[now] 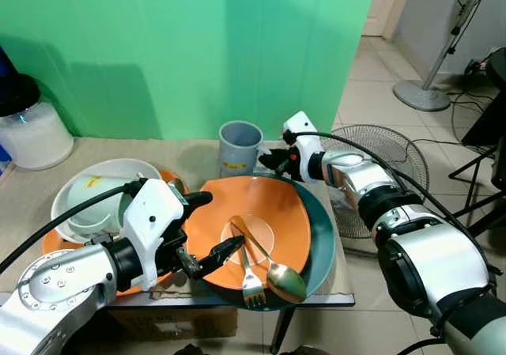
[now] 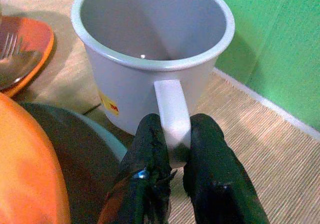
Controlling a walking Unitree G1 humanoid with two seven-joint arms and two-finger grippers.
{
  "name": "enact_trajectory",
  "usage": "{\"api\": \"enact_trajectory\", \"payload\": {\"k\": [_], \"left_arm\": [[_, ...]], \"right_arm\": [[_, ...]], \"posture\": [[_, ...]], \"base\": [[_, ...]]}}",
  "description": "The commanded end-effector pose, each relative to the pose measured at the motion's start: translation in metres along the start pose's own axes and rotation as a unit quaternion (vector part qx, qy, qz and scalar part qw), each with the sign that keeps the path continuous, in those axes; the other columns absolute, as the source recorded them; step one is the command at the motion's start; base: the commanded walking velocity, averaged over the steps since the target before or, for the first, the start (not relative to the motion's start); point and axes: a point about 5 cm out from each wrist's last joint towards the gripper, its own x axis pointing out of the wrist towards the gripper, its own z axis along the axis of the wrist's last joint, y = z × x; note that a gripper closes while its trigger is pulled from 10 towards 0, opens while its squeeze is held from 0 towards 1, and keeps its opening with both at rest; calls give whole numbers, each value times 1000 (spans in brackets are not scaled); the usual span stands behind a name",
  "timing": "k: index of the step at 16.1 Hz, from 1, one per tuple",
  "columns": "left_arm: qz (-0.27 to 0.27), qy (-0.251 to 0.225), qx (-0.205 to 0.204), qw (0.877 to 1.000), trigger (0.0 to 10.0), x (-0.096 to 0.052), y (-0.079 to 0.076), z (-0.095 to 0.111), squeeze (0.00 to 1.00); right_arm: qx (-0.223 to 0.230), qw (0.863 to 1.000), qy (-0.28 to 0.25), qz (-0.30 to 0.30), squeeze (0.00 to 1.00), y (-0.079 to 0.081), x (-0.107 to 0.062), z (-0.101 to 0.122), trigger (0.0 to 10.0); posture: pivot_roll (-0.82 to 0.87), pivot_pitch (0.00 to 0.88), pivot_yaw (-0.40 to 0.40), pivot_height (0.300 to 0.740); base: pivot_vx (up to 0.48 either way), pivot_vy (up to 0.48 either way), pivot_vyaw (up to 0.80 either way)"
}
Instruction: Setting the table
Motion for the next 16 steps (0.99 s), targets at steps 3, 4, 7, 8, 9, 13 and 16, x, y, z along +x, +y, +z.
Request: {"api": "enact_trajectory", "payload": {"k": [3, 4, 7, 8, 9, 13, 16], "left_arm": [[28, -18, 18, 999, 10000, 3, 6, 5, 0], [35, -24, 12, 999, 10000, 4, 6, 6, 0], [43, -39, 2, 998, 10000, 11, -1, 7, 0], [69, -54, 0, 996, 10000, 15, 0, 9, 0], [103, -64, 2, 993, 10000, 20, 3, 11, 0], [230, -97, 26, 968, 10000, 29, 12, 24, 0], [286, -120, 30, 950, 10000, 31, 16, 33, 0]], "right_arm": [[-12, 992, -124, 6, 0, -13, -16, 52, 0], [-12, 988, -156, 11, 0, -17, -25, 61, 0], [-9, 975, -221, 10, 0, -20, -67, 64, 235], [-12, 971, -241, -4, 0, -16, -90, 60, 10000], [-21, 969, -245, -20, 0, -10, -110, 54, 10000], [13, 957, -267, -112, 0, 13, -156, 30, 10000], [47, 939, -279, -194, 0, 24, -167, 16, 10000]], "posture": [[43, 0, -16, 740], [37, 0, -9, 740], [9, 0, 15, 740], [-2, 0, 26, 740], [-11, 0, 31, 740], [-49, 0, 57, 740], [-57, 0, 60, 740]], "base": [[0, 0, 0], [0, 0, 0], [0, 0, 0], [0, 0, 0], [0, 0, 0], [0, 0, -191], [0, 0, -763]]}}
